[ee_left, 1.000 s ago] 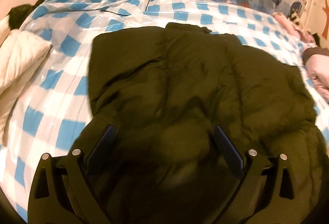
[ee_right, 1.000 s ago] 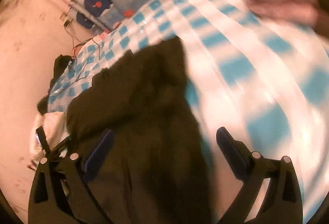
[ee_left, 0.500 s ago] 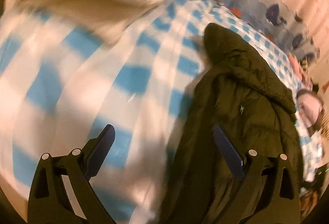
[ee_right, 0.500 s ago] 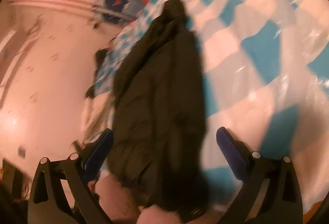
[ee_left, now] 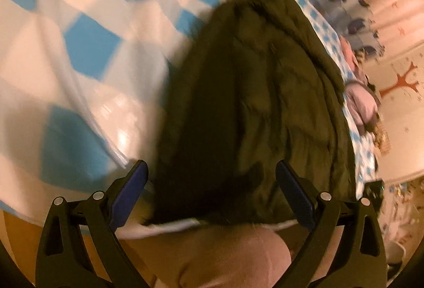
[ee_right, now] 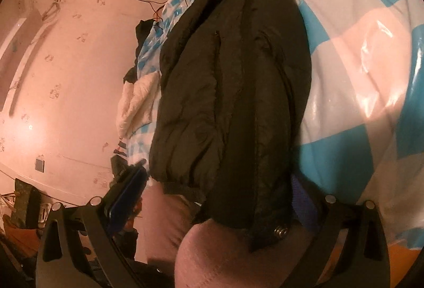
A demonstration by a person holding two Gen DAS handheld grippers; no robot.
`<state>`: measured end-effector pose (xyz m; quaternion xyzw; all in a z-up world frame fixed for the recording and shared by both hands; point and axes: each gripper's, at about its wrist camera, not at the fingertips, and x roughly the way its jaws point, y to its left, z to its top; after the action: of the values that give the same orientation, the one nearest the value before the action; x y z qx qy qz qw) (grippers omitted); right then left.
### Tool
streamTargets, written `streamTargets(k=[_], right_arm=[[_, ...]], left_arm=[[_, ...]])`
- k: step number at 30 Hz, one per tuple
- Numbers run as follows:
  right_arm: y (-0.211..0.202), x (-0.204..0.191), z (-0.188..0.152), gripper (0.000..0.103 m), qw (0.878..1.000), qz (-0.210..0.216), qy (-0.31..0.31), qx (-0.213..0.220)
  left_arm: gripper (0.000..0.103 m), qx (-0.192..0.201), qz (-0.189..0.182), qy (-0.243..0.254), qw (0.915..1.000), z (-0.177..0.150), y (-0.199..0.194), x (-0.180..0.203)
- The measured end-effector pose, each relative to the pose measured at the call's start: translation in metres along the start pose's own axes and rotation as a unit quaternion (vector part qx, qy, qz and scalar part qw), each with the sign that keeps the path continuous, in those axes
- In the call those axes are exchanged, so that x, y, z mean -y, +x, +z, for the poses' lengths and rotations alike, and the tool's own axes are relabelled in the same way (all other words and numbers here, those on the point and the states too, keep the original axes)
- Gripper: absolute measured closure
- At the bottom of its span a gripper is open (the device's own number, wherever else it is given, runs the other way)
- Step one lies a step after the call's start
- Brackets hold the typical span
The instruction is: Fold large clothes
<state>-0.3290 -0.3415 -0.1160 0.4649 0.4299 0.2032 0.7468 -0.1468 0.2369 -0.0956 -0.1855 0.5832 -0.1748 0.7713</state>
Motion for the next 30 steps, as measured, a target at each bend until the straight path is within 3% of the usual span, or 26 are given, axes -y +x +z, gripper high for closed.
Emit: streamTargets(k=[1,2,3,4,5,6,9,12,20,30], right_arm=[[0.000,-0.001,0.000,0.011,1.000,-0.001,-0.005,0.001],[0.001,-0.002,0.000,0.033,1.000,-0.006,-0.010,0.002],[0.004,-0.004,0.001,0.068,1.000,-0.020,-0.014,-0.001],[0.006,-0.003,0.001,0.072,0.999,-0.033,-0.013,-0.001],[0.009,-0.004,0.002,0.075,0.999,-0.032,-0.011,0.002],[0.011,-0.008,0.001,0.079,0.999,-0.033,-0.016,0.006],[0.004,-0.018,0.003,0.084,0.999,-0.015,-0.023,0.031],[-0.008,-0.033,0.008,0.087,0.997,0.022,-0.025,0.066],[-0.054,-0.074,0.011,0.090,0.987,0.095,-0.048,0.121],[-0.121,-0.071,-0.062,0.090,0.983,0.123,-0.042,0.132]], left_arm=[[0.011,-0.005,0.001,0.007,1.0000,-0.002,0.003,0.004],[0.013,-0.002,0.014,0.015,0.9998,-0.005,0.004,0.010],[0.030,0.003,0.030,0.022,0.9993,-0.007,0.005,0.014],[0.051,-0.004,0.036,0.021,0.9991,-0.008,0.008,0.016],[0.060,-0.006,0.027,0.008,0.9996,-0.007,0.009,0.015],[0.078,-0.003,0.009,-0.012,0.9999,-0.006,0.006,0.014],[0.094,0.010,-0.001,-0.025,0.9996,-0.003,-0.002,0.020],[0.097,0.025,-0.005,-0.012,0.9996,0.001,-0.017,0.039],[0.098,0.061,-0.087,0.023,0.9941,-0.004,-0.085,0.089],[0.098,0.043,-0.131,0.033,0.9899,-0.075,-0.141,0.064]])
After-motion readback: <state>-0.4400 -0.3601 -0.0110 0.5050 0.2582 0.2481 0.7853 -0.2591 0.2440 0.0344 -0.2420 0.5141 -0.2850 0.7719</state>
